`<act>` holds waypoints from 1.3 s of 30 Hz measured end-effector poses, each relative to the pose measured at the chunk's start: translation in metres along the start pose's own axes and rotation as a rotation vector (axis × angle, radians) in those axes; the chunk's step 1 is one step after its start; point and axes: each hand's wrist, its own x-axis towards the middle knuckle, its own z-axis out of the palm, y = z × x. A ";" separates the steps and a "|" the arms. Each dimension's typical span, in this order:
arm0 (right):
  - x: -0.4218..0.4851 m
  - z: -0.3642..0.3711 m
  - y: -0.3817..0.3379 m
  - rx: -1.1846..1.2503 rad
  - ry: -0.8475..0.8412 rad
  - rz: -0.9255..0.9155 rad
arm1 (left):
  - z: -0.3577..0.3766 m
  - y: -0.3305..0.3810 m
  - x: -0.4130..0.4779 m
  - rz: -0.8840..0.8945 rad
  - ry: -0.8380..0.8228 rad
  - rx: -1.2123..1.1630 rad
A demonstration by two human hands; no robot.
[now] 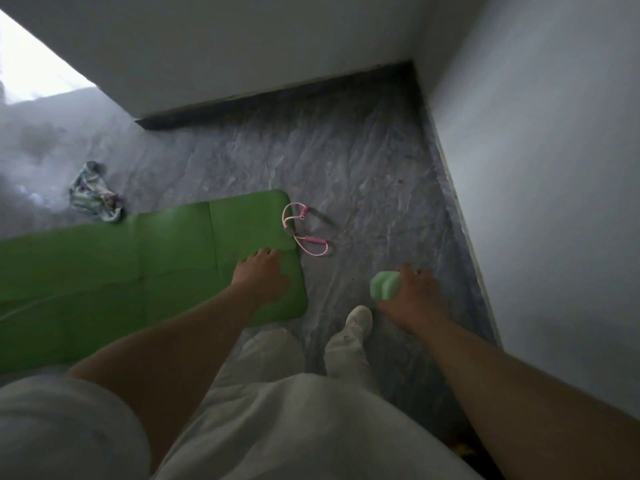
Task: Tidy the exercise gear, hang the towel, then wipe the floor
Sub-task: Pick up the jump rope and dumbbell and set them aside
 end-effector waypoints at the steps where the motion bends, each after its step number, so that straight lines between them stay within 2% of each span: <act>1: 0.012 -0.011 0.003 -0.011 0.000 -0.014 | -0.004 0.011 0.005 -0.007 0.015 -0.025; 9: 0.105 -0.077 -0.015 -0.139 -0.031 -0.144 | -0.044 0.041 0.064 -0.122 0.101 -0.247; 18: 0.222 -0.097 -0.081 -0.296 -0.044 -0.250 | -0.059 0.026 0.186 -0.193 0.050 -0.348; 23: 0.332 -0.050 -0.110 -0.331 -0.070 -0.357 | -0.018 0.027 0.284 -0.255 -0.009 -0.405; 29: 0.474 0.038 -0.132 -0.489 -0.130 -0.501 | 0.080 0.014 0.409 -0.358 -0.123 -0.428; 39: 0.611 0.144 -0.129 -0.567 -0.190 -0.562 | 0.209 -0.012 0.542 -0.259 -0.286 -0.167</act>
